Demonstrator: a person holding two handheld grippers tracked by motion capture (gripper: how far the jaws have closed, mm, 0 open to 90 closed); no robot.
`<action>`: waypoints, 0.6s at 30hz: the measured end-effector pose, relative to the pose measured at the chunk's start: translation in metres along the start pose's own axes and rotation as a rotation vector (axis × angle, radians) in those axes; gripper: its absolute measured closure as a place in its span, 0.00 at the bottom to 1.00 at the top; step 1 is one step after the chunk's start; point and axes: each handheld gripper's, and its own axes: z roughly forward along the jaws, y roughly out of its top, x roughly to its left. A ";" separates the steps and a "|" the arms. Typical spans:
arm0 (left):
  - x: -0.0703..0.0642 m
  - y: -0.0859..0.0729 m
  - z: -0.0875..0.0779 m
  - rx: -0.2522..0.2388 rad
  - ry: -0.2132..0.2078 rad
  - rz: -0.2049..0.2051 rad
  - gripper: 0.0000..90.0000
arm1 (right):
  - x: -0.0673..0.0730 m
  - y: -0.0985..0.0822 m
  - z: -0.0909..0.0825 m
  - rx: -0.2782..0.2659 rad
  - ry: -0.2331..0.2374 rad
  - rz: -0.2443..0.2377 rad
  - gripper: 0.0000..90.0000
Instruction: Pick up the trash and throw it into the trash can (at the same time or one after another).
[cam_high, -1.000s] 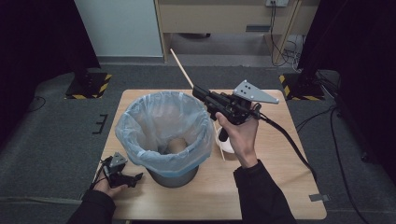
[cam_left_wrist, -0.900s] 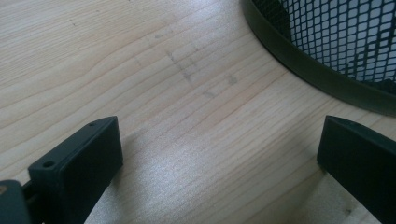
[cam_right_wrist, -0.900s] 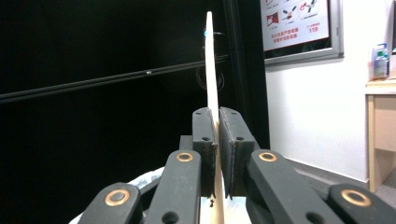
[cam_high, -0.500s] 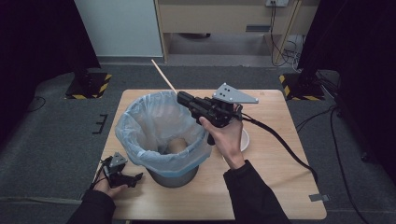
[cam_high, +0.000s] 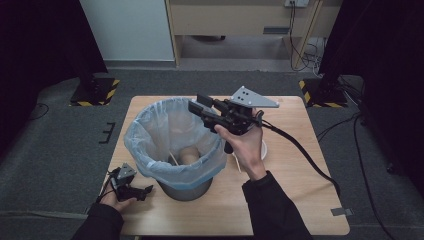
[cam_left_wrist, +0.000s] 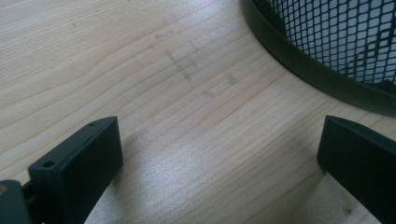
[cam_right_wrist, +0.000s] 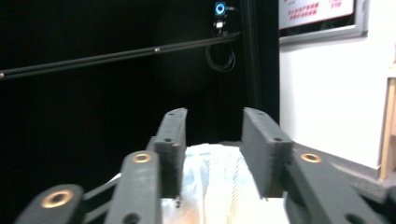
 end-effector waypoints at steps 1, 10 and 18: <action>0.000 0.000 0.000 0.000 0.000 0.000 0.00 | -0.001 0.003 -0.003 -0.011 -0.007 -0.003 0.59; 0.000 0.000 0.000 0.000 0.000 0.000 0.00 | -0.031 0.014 -0.049 -0.048 -0.113 0.027 0.46; 0.000 0.000 0.000 0.000 0.000 0.000 0.00 | -0.053 -0.005 -0.073 0.016 -0.244 0.028 0.39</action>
